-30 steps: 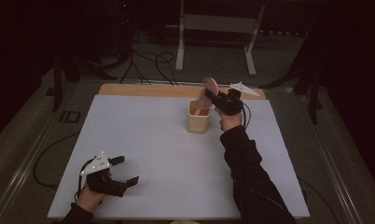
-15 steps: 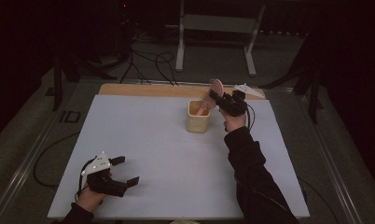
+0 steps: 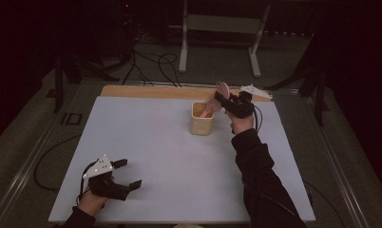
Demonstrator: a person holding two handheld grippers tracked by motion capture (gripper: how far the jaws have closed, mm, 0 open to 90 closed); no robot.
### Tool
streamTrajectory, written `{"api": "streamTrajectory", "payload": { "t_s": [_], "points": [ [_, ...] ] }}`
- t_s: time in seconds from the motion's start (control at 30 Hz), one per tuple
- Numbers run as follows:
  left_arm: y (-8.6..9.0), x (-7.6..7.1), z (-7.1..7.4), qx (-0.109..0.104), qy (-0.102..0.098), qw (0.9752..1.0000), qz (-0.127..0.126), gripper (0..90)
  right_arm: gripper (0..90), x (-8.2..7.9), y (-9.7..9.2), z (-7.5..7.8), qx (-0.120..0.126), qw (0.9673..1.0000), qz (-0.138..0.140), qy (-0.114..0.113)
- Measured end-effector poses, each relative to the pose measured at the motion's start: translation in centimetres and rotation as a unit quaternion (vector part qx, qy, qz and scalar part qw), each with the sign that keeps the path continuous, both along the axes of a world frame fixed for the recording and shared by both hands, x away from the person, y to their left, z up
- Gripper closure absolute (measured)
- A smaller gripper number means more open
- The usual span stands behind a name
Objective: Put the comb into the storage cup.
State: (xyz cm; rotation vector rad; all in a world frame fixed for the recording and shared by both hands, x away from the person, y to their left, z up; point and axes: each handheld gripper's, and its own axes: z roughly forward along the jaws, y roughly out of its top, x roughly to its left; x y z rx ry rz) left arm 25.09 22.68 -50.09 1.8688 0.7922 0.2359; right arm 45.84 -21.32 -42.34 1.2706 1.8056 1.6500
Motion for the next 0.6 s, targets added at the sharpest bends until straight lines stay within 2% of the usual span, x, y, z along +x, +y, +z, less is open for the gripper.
{"api": "streamTrajectory", "payload": {
  "t_s": [0.33, 0.47, 0.6],
  "points": [
    [0.04, 0.02, 0.07, 0.001, -0.003, 1.0, 0.002, 0.2, 27.4, -0.2, -0.49, 0.64, -0.022, 0.9997, -0.001, 0.013],
    [0.01, 0.0, 0.08, 0.0, -0.003, 1.0, 0.002, 0.2, 17.0, -0.2, -0.51, 0.76, -0.03, 0.9993, 0.012, 0.02],
    [0.07, -0.06, 0.09, 0.0, -0.003, 1.0, 0.002, 0.2, 10.9, -0.28, -0.32, 0.76, -0.043, 0.9984, 0.018, 0.032]
  ]
}}
